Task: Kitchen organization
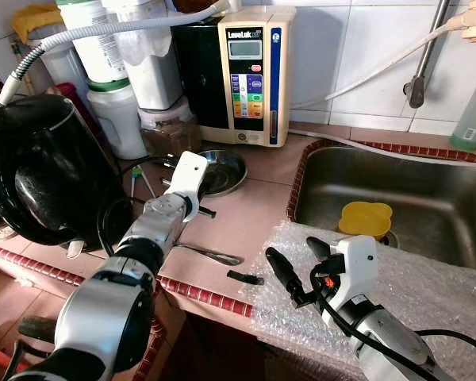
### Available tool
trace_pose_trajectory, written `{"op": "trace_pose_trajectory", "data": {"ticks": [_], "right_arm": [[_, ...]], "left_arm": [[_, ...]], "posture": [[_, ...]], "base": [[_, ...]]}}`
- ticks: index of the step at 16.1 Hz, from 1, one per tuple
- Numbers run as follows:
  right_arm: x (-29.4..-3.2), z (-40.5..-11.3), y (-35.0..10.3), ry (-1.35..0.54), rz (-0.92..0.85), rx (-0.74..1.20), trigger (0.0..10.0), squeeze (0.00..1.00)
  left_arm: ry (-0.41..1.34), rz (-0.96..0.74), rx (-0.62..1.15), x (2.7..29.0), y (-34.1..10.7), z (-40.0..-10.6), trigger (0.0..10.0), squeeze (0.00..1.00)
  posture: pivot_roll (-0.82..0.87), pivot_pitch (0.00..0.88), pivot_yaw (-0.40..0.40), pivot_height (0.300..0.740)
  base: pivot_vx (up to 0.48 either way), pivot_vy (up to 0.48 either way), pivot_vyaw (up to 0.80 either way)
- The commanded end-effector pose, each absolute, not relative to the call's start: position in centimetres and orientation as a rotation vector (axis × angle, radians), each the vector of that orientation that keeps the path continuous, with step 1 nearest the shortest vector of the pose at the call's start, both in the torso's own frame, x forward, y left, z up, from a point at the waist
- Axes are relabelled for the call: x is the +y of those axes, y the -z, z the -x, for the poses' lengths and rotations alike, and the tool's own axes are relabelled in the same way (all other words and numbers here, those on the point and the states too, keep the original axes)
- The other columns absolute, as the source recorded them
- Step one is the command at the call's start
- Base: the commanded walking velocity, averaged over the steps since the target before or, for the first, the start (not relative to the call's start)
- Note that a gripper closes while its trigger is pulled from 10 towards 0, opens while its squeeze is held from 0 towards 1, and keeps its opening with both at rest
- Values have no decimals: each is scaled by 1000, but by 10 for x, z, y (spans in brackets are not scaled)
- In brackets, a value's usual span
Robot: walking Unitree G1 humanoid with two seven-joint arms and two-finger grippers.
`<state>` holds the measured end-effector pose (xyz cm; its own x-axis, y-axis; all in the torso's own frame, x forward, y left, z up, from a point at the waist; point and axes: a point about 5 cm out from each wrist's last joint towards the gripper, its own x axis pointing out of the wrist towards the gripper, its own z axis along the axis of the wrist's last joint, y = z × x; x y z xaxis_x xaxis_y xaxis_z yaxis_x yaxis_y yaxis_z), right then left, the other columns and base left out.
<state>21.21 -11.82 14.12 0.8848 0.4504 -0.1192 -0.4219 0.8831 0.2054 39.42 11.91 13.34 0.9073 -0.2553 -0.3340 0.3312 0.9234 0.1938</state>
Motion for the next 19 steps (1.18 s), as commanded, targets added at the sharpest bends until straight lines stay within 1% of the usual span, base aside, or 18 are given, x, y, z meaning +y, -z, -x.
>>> {"op": "trace_pose_trajectory", "data": {"ticks": [1,2,4,5,8,10,11,12,14,15,16,19], "right_arm": [[-118,-214,-144,-463,-175,151,10000,753],[-118,-215,-144,-465,-173,151,10000,729],[-119,-216,-144,-470,-168,152,10000,714],[-120,-216,-143,-472,-166,153,10000,659],[-120,-216,-143,-474,-165,156,10000,651],[-121,-217,-142,-473,-163,157,10000,631],[-123,-218,-142,-464,-159,155,10000,553],[-125,-220,-143,-446,-158,146,10000,435],[-130,-223,-145,-413,-160,126,10000,71],[-135,-225,-148,-378,-156,103,10000,35],[-139,-228,-153,-354,-164,68,10000,0],[-152,-235,-167,-282,-193,-20,10000,0]], "left_arm": [[272,-279,282,129,-137,-395,0,0],[257,-282,266,131,-139,-396,0,0],[220,-291,196,136,-146,-397,0,0],[195,-294,133,138,-153,-398,0,0],[146,-245,65,141,-163,-400,0,0],[182,-160,-28,134,-175,-400,0,0],[218,-135,-83,128,-179,-398,0,0],[257,-119,-124,124,-180,-394,0,0],[345,-58,-175,116,-178,-384,0,0],[438,-20,-190,110,-173,-375,0,0],[470,9,-175,110,-166,-369,0,0],[560,43,-159,108,-154,-356,0,0]], "posture": [[-57,0,124,740],[-57,0,123,740],[-55,0,117,740],[-55,0,113,740],[-56,0,110,740],[-56,0,108,740],[-57,0,106,740],[-57,0,105,740],[-52,0,101,740],[-49,0,98,740],[-45,0,93,740],[-43,0,87,740]], "base": [[0,0,0],[0,0,0],[0,0,0],[0,0,0],[0,0,0],[0,0,0],[0,0,0],[0,0,0],[0,0,0],[0,0,0],[0,0,0],[0,0,0]]}}
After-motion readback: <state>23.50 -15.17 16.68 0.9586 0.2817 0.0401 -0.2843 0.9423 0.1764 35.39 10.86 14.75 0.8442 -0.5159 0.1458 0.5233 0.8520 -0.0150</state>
